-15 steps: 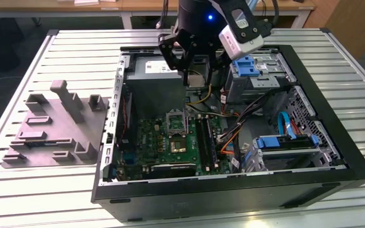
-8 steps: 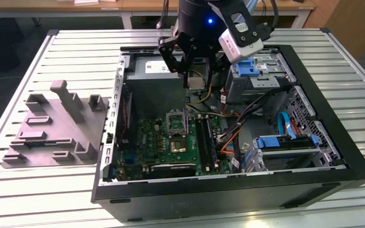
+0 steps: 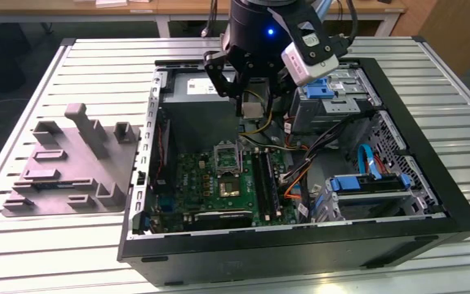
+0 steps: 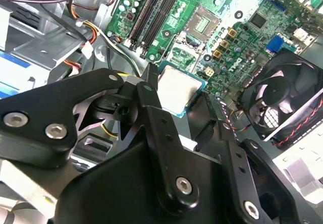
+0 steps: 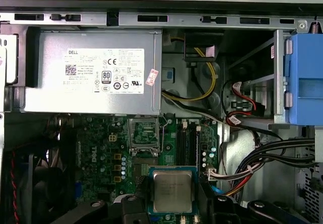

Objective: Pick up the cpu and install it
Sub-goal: 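Place the cpu into insertion slot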

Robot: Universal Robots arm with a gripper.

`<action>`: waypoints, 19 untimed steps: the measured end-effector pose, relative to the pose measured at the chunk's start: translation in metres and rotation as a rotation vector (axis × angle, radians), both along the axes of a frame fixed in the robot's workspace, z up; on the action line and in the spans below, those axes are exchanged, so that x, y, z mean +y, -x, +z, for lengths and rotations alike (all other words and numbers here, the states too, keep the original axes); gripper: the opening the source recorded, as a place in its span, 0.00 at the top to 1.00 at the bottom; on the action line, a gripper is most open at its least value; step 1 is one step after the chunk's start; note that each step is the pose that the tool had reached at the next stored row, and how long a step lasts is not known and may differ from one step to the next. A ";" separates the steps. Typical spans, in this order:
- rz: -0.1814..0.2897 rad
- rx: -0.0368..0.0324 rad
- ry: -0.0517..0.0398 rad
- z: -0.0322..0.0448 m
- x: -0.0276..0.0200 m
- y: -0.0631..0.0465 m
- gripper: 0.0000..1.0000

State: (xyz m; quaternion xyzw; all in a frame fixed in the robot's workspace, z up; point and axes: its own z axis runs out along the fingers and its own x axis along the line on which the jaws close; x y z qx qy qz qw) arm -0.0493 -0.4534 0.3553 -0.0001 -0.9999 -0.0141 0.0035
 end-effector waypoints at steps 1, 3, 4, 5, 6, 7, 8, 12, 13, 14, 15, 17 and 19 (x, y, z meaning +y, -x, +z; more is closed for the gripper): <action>0.000 0.0000 0.0001 -0.0004 0.0000 0.000 0.53; 0.000 0.0000 0.0001 -0.0011 -0.0001 0.000 0.53; 0.000 0.0000 0.0001 -0.0015 -0.0001 0.000 0.53; 0.000 0.0000 0.0001 -0.0019 -0.0001 0.000 0.53; 0.000 0.0000 0.0001 -0.0023 -0.0002 0.000 0.53; 0.000 0.0000 0.0001 -0.0026 -0.0003 0.000 0.53; 0.000 0.0000 0.0000 -0.0030 -0.0004 0.000 0.53; 0.000 0.0000 0.0000 -0.0045 -0.0008 0.000 0.53; 0.000 0.0001 0.0001 -0.0048 -0.0009 0.000 0.53; 0.000 0.0000 0.0000 -0.0053 -0.0010 0.000 0.53; 0.000 0.0001 0.0001 -0.0056 -0.0012 0.000 0.53; 0.000 0.0000 0.0000 -0.0064 -0.0014 0.000 0.53; 0.000 0.0000 0.0001 -0.0072 -0.0018 0.000 0.53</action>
